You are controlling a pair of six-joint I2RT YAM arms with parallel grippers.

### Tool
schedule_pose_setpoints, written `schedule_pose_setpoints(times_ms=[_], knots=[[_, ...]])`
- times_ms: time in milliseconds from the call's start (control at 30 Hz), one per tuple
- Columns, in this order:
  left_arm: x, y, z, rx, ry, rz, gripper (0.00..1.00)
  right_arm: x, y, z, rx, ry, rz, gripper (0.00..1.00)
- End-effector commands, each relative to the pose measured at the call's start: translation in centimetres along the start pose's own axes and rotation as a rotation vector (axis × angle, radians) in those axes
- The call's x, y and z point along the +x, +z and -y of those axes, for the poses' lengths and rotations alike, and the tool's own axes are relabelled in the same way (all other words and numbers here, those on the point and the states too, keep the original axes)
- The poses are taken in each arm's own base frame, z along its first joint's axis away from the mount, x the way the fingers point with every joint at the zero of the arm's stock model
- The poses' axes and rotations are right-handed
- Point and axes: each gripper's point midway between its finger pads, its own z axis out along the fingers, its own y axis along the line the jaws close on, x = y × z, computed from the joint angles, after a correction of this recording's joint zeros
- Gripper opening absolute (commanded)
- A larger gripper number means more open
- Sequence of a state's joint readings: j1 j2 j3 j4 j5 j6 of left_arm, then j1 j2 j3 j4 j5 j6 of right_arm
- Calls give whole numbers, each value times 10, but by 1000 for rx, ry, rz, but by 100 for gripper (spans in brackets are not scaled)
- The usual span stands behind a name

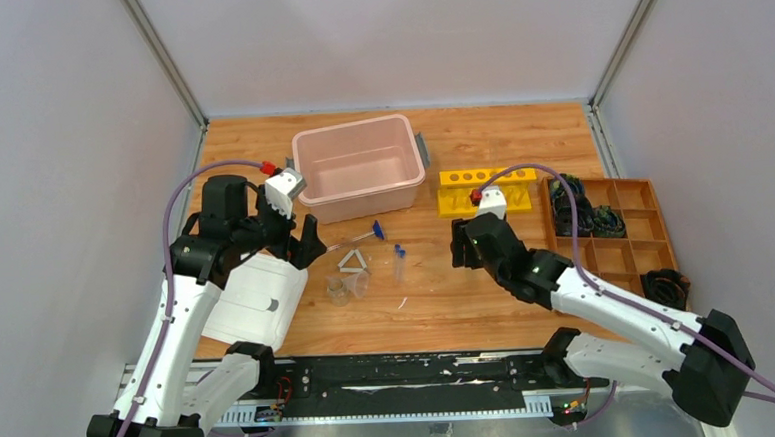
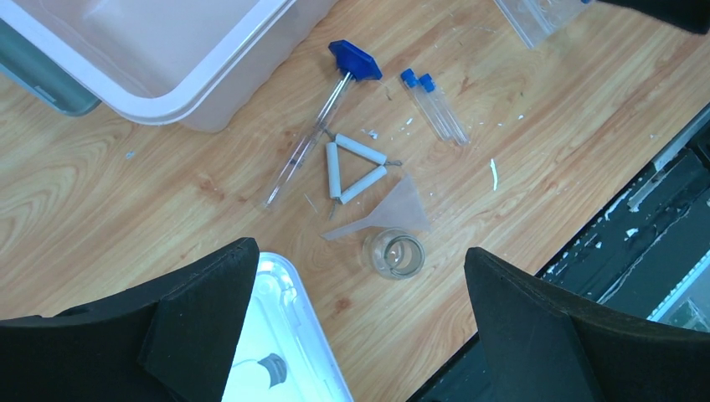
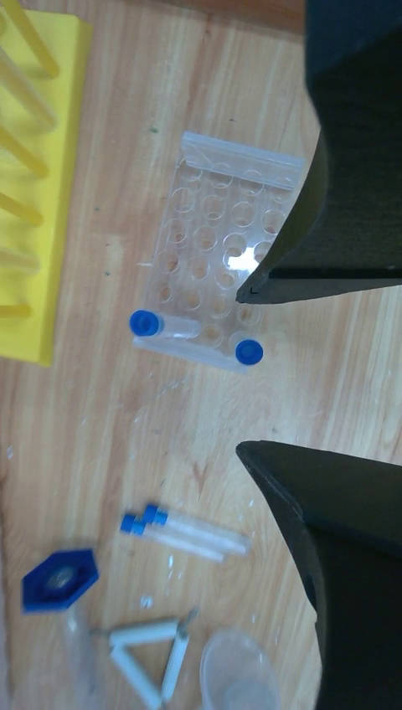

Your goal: Organize the chemistry lab equipment

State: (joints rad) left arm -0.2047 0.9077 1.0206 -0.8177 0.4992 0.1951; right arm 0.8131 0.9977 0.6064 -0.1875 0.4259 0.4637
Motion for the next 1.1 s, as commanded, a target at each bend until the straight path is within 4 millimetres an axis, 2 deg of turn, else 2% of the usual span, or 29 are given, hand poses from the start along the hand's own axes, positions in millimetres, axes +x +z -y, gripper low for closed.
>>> schedule_pose_setpoints(times_ms=[0, 100, 167, 300, 400, 500, 733, 1067], knots=[[-9, -5, -2, -20, 36, 38, 100, -33, -24, -12, -48, 40, 25, 64], [-9, -6, -1, -21, 36, 43, 100, -43, -29, -26, -83, 39, -7, 61], [-10, -7, -1, -24, 33, 45, 100, -48, -31, -43, -127, 38, -49, 57], [-13, -9, -2, -37, 31, 51, 100, -38, -23, -80, -175, -12, -156, 52], [-14, -10, -2, -39, 22, 51, 100, -18, -3, -100, -172, -42, -260, 48], [-12, -11, 2, -22, 12, 48, 100, 0, 18, -110, -134, -54, -346, 42], [-7, -13, 7, -9, 13, 44, 100, 27, 58, -127, -100, -53, -426, 42], [-8, -19, 10, -5, 35, 54, 100, 44, 86, -129, -49, -41, -458, 40]])
